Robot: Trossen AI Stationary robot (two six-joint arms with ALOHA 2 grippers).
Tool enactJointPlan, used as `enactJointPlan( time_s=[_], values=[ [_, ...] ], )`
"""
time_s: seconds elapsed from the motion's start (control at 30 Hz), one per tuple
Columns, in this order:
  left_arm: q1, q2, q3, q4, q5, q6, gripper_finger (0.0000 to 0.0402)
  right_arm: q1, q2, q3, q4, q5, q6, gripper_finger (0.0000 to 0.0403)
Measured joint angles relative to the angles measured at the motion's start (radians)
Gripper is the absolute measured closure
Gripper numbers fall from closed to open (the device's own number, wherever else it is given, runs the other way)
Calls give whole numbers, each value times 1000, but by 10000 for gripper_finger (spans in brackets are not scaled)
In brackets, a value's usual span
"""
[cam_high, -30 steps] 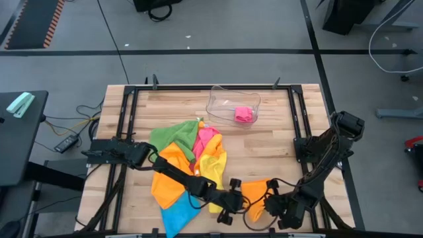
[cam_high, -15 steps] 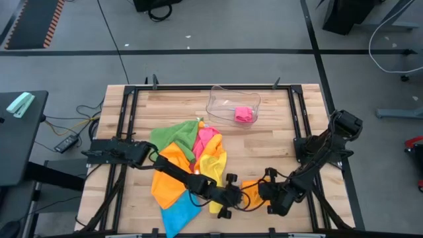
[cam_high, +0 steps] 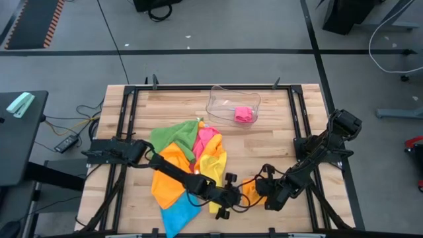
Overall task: Fold microfiber towels
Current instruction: Fold the right orange microfiber cloth
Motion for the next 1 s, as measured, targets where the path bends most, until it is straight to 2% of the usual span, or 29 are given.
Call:
enactJointPlan(
  time_s=[0.23,0.4,0.63,0.77,0.93,1.0],
  values=[
    [-8,0,0,15,3,10,332,-6,0,0,-1,1,20,272],
    [-8,0,0,15,1,10,338,-23,-44,0,-41,-17,58,228],
    [-10,0,0,15,2,11,341,-26,-147,0,-132,-20,87,211],
    [-9,0,0,15,1,11,341,-19,-202,1,-78,7,12,213],
    [-9,1,0,15,1,12,348,26,-154,3,33,145,-143,221],
    [-9,1,0,14,1,12,349,31,-111,2,43,166,-163,227]
  ],
)
